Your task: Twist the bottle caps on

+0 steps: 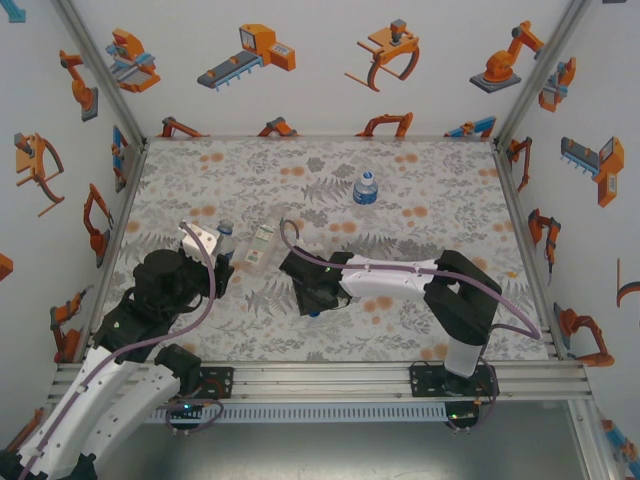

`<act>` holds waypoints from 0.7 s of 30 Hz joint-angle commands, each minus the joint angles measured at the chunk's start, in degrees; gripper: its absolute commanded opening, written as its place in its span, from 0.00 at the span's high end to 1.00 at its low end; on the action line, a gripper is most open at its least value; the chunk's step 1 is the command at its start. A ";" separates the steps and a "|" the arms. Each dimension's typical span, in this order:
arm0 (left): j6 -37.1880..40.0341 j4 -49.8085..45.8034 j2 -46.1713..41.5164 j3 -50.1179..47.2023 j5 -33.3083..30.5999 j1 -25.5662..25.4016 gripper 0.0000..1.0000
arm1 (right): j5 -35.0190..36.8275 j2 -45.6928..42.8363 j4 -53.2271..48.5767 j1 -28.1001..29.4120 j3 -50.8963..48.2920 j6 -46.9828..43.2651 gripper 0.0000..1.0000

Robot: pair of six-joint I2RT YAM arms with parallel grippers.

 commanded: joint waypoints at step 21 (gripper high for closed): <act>-0.31 -0.25 0.73 1.43 -0.24 0.10 0.87 | -1.80 1.64 2.60 -0.88 -2.30 2.66 0.68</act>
